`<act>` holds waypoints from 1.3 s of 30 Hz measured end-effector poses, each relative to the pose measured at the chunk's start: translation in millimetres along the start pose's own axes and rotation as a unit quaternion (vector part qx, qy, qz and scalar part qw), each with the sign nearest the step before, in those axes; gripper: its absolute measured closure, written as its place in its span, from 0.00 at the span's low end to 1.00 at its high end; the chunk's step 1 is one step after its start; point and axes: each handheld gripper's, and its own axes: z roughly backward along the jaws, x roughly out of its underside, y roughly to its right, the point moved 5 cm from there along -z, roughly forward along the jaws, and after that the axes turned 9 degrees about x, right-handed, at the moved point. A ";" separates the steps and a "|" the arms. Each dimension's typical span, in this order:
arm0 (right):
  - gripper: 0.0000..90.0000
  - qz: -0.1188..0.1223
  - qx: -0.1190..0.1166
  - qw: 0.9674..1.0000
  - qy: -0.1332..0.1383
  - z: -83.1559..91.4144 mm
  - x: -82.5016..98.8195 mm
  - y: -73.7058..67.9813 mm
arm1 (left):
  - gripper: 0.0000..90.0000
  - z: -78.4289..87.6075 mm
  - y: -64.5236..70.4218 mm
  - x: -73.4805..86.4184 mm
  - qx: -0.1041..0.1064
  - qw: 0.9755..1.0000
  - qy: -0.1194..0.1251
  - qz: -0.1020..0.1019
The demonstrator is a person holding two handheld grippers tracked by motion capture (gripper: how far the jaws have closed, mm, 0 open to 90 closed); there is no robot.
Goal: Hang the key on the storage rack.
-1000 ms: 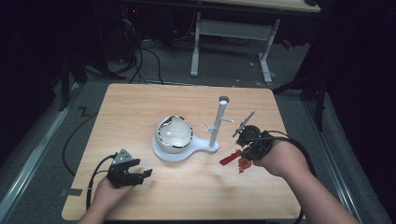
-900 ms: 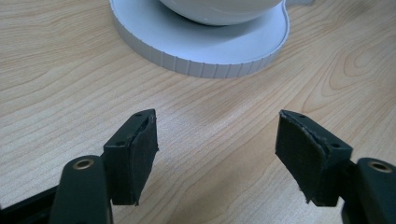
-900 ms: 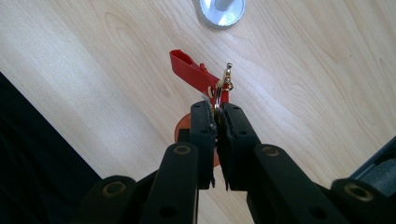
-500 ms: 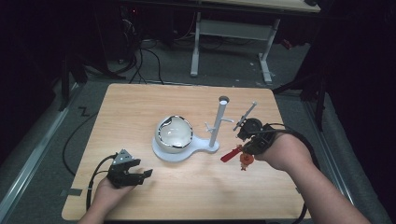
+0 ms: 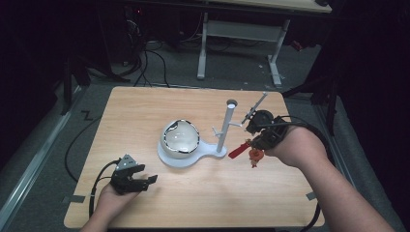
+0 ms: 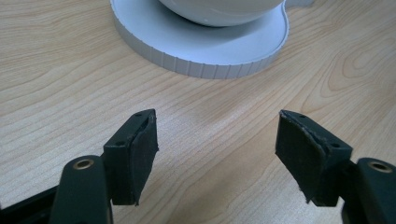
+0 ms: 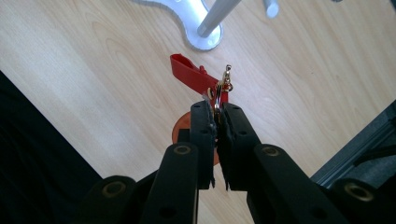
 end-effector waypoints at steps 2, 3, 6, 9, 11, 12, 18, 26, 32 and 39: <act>0.94 0.003 0.003 1.000 0.003 3.2 -3.6 1.0 | 0.33 -0.3 0.0 0.0 0.000 1.000 -0.001 0.000; 0.94 0.004 0.005 1.000 0.003 5.0 -5.5 1.7 | 0.33 -0.5 0.1 0.0 0.000 1.000 0.000 0.000; 0.94 0.005 0.009 1.000 0.008 8.7 -11.4 3.7 | 0.33 -0.5 0.1 -0.2 0.000 1.000 -0.001 -0.001; 0.94 0.008 0.012 1.000 0.011 11.1 -17.7 5.0 | 0.33 0.1 -0.2 -0.2 -0.001 1.000 0.000 0.000; 0.94 0.008 0.015 1.000 0.011 12.7 -21.8 5.8 | 0.33 0.5 -0.4 -0.1 0.000 1.000 0.000 0.001; 0.94 0.010 0.016 1.000 0.013 13.4 -25.4 7.0 | 0.33 0.7 -0.6 -0.1 0.000 1.000 0.000 0.000; 0.94 0.010 0.022 1.000 0.017 13.2 -32.7 9.7 | 0.33 2.0 -1.2 0.2 -0.001 1.000 0.002 0.001; 0.94 0.000 0.031 0.999 0.015 8.7 -37.3 22.6 | 0.33 2.8 -2.4 1.5 -0.001 1.000 0.002 0.005; 0.93 -0.010 0.043 0.999 0.009 3.3 -35.8 33.7 | 0.33 3.2 -2.7 1.9 -0.001 1.000 0.002 0.006; 0.94 -0.016 0.051 0.999 0.010 -2.9 -37.3 37.9 | 0.33 3.7 -2.9 2.2 -0.002 1.000 0.002 0.007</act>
